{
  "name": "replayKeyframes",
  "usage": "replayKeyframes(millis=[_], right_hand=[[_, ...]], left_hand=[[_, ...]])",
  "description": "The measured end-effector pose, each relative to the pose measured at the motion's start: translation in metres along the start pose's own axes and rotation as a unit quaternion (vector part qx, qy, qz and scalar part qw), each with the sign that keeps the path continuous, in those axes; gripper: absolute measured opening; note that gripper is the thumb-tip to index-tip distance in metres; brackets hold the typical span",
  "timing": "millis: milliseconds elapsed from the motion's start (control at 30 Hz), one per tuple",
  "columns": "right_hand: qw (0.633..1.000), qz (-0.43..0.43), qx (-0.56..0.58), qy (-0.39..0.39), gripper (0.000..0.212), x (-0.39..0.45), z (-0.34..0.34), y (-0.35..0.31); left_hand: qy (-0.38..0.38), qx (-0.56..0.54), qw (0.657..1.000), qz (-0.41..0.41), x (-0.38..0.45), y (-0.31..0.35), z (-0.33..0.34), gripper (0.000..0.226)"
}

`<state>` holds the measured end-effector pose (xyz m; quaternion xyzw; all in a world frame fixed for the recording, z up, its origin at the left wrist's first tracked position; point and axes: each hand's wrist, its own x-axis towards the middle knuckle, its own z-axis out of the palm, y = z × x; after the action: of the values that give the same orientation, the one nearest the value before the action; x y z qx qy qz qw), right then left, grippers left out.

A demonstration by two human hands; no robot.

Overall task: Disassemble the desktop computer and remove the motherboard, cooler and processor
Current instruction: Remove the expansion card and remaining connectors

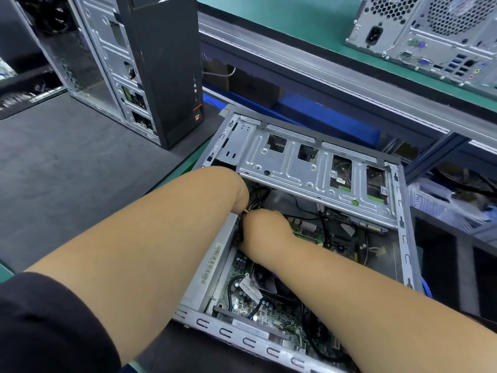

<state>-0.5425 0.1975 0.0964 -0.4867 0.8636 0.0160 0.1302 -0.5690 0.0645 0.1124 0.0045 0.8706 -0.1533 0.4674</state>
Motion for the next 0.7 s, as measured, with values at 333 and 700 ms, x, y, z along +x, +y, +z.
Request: replayKeyframes(millis=[333,700], right_hand=[[1.000,0.002,0.028,0.013,0.038,0.003,-0.002,0.002],[0.997,0.031,0.072,-0.009,0.033,0.010,-0.003,0.006]], left_hand=[[-0.004,0.003,1.000,0.012,0.004,-0.003,0.001,0.020],[-0.004,-0.034,0.999,0.007,0.000,-0.004,0.000,0.035]])
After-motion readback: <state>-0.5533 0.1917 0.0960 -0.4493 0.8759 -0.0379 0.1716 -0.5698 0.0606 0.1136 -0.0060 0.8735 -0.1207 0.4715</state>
